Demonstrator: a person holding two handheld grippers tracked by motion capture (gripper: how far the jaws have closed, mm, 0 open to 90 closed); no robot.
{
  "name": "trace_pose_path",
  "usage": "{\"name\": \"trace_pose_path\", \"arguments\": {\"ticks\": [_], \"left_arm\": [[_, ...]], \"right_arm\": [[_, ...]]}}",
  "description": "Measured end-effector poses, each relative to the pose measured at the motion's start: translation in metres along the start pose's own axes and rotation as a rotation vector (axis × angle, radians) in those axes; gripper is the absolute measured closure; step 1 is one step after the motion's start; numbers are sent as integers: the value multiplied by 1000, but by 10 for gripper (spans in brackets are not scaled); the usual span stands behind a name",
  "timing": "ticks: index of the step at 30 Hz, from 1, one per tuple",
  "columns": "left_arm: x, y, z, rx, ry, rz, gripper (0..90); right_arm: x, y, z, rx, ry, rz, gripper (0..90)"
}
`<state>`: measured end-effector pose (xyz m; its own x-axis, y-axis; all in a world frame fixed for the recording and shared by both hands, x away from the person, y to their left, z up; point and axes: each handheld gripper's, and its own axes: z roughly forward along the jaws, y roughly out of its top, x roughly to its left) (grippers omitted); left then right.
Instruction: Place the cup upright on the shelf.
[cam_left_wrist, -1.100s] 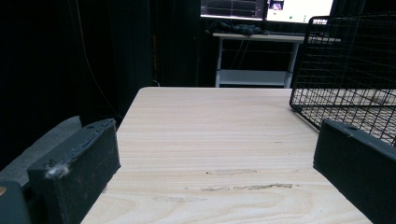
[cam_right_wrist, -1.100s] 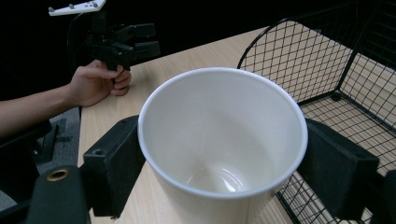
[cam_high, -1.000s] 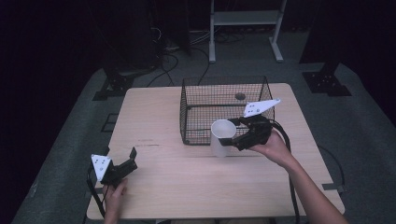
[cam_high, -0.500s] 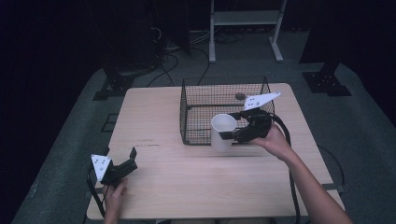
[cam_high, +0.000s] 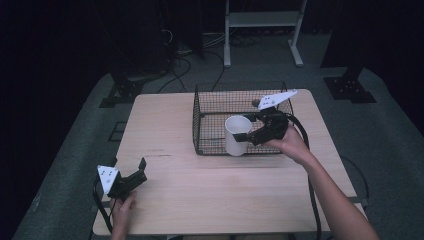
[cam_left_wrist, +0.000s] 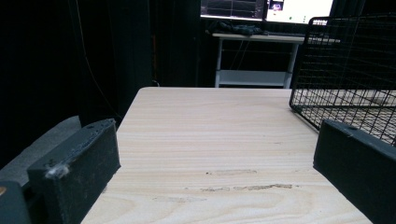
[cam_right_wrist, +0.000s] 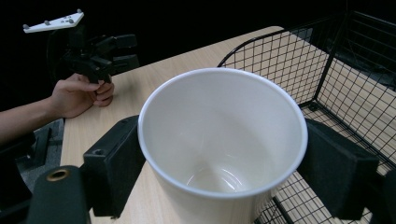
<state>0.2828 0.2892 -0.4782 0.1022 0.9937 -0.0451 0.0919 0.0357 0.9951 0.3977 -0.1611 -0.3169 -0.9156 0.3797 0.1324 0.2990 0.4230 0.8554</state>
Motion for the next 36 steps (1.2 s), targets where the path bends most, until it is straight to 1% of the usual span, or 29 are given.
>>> {"name": "trace_pose_path", "arguments": {"ticks": [3,10,15,25,32,36], "left_arm": [[0,0,0,0,0,0,0],[0,0,0,-2,-1,-4,0],[0,0,0,0,-2,2,0],[0,0,0,0,-2,-1,0],[0,0,0,1,-3,1,0],[0,0,0,0,-3,2,0]], "right_arm": [[-2,2,1,3,-3,0,184],[-11,14,2,9,-24,-8,184],[-18,19,4,14,-28,2,184],[-29,28,10,19,-43,3,184],[-39,34,20,19,-55,18,184],[-46,34,25,19,-59,32,184]]}}
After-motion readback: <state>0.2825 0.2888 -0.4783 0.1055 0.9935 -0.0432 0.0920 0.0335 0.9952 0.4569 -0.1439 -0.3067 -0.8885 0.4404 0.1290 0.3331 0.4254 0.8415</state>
